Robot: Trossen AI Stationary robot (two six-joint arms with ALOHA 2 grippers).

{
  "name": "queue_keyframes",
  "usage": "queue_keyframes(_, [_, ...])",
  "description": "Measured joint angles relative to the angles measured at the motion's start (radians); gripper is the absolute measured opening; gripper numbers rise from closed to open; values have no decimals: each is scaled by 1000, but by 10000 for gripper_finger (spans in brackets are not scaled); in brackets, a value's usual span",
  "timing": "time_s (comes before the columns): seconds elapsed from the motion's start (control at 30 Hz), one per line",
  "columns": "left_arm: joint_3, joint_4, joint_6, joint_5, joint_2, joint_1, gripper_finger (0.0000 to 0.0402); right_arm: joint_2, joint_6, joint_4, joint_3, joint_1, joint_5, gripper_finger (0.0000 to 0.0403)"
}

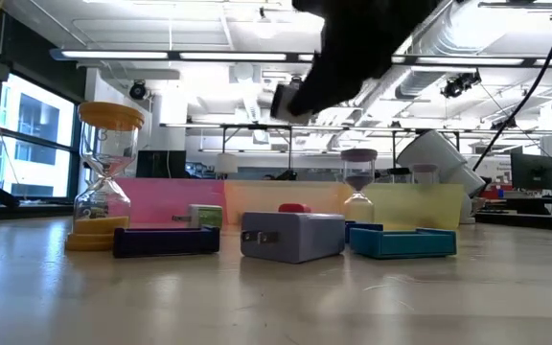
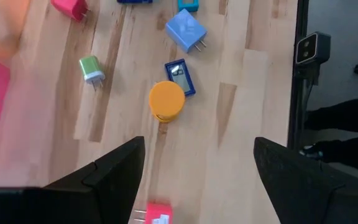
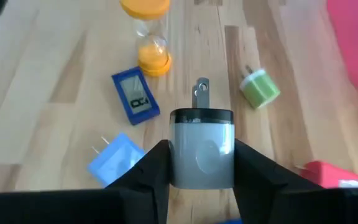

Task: Pick & Place Office items
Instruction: Put the white charger adapter into the pink bin

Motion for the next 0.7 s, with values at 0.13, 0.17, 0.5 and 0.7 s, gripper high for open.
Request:
queue_keyframes(0.13, [0,20,99,-5,0,28,293,-12,-30,-181,67,-19,8,120])
queue_keyframes(0.17, [0,32,131,-6,0,37,293,-14,-30,-212,86,-25,19,120])
queue_keyframes(0.5, [0,159,544,-46,0,145,293,-15,36,-411,262,-107,-13,120])
queue_keyframes(0.7, [0,207,742,-65,0,182,293,-16,24,-381,391,-117,-206,120])
